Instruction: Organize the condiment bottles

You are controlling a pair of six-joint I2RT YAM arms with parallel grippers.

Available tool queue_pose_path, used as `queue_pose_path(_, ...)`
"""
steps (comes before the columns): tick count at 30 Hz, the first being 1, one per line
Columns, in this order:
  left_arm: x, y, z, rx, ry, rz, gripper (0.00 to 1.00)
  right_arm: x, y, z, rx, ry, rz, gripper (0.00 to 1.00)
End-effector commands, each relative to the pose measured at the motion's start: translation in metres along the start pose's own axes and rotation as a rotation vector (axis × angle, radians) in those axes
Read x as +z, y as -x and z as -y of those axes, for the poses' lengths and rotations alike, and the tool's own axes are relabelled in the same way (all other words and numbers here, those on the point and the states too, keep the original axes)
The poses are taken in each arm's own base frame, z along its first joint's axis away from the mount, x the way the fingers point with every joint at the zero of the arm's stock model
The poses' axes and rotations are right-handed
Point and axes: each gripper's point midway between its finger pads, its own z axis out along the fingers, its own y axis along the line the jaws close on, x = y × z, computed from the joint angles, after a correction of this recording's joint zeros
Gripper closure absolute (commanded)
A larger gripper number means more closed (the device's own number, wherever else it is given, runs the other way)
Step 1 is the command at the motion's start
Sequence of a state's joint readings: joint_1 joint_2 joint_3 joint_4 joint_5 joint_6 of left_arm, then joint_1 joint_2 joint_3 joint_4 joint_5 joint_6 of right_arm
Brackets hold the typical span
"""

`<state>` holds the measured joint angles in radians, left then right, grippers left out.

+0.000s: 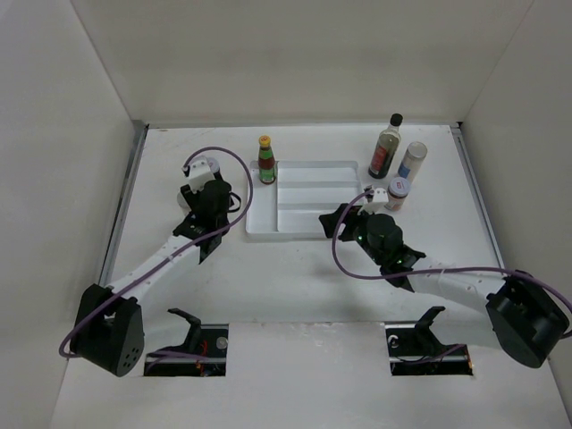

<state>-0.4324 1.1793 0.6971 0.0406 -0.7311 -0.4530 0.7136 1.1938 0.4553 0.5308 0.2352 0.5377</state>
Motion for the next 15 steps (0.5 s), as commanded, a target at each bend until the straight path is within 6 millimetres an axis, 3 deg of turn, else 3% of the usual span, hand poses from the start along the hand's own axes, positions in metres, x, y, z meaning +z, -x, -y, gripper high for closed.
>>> queue_pose_path(1,0.002,0.031,0.015,-0.073,-0.037,0.058,0.51,0.004,0.017,-0.010,0.001,0.027,0.056,0.25)
queue_pose_path(8,0.015,0.029,0.009,-0.065,0.002,0.054,0.52,0.004,0.017,-0.009,-0.001,0.027,0.056,0.25)
queue_pose_path(15,0.028,0.020,0.015,-0.048,0.014,0.039,0.55,0.005,0.015,-0.008,-0.003,0.022,0.048,0.25)
